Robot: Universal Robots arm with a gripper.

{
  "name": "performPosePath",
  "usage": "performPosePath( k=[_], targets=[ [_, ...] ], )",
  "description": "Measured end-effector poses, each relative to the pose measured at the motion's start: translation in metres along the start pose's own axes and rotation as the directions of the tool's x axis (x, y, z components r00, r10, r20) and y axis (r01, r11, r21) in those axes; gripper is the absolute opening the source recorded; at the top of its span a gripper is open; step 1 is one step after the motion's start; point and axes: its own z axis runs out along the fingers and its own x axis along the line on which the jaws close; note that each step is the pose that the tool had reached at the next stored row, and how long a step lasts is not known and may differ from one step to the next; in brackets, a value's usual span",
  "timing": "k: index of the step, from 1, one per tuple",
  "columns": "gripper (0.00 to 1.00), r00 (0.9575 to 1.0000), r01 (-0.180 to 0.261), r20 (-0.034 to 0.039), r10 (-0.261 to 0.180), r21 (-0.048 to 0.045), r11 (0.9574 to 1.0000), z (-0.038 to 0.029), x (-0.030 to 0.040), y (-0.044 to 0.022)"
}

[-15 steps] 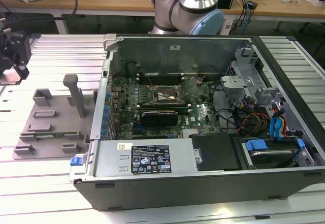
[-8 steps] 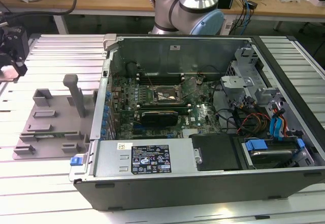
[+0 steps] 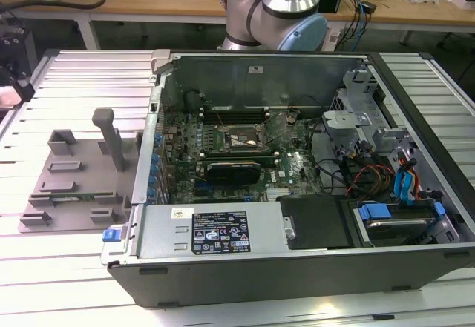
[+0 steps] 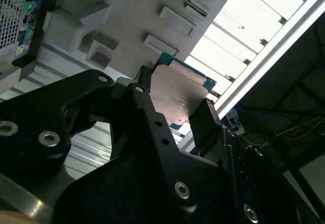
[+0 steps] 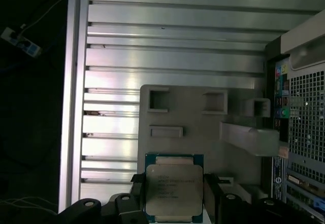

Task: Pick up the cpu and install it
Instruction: 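Pick up the cpu and move it towards the insertion slot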

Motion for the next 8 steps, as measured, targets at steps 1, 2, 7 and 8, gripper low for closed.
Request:
performPosePath(
  k=[1,2,7,8],
  targets=[
    [0.55,1.0,0.0,0.0,0.0,0.0,1.0,-0.0019,0.0,0.0001],
    [0.55,1.0,0.0,-0.0001,0.0,0.0,1.0,-0.0041,-0.0001,0.0002],
    [0.55,1.0,0.0,0.0,0.0,0.0001,1.0,-0.0105,-0.0002,0.0007],
    [0.55,1.0,0.0,0.0,0.0,0.0,1.0,-0.0123,-0.0002,0.0009]
  ],
)
